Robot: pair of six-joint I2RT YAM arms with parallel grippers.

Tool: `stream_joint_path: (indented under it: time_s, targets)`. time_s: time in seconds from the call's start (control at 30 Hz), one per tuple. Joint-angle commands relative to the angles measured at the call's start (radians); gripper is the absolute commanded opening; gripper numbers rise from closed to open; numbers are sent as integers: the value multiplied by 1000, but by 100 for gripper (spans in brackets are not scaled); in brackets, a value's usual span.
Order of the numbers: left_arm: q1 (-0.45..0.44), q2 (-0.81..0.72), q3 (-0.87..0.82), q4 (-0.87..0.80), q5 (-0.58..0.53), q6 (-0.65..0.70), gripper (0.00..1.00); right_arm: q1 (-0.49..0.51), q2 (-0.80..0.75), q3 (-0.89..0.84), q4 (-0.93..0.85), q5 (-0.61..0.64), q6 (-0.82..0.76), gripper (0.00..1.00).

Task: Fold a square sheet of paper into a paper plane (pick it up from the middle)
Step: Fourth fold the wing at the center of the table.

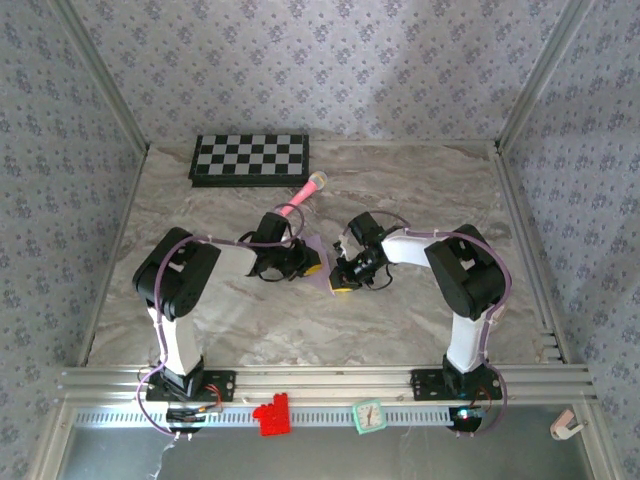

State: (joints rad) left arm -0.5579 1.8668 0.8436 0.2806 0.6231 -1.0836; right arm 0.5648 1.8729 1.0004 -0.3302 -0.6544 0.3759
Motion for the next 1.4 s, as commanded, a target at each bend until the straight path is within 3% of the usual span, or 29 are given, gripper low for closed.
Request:
stream_joint_path:
  time_s: [0.0, 0.6, 0.97, 1.37]
  targets:
    - [-2, -7, 0, -19, -36, 0, 14, 15, 54, -20, -53, 125, -17, 13]
    - [1, 15, 20, -103, -62, 16, 11, 13, 27, -26, -43, 113, -1, 17]
    - [3, 43, 44, -191, -75, 38, 10, -5, -185, -49, 0, 128, 87, 34]
    - [2, 55, 64, -265, -98, 39, 8, 77, -104, 21, 29, 114, 109, 18]
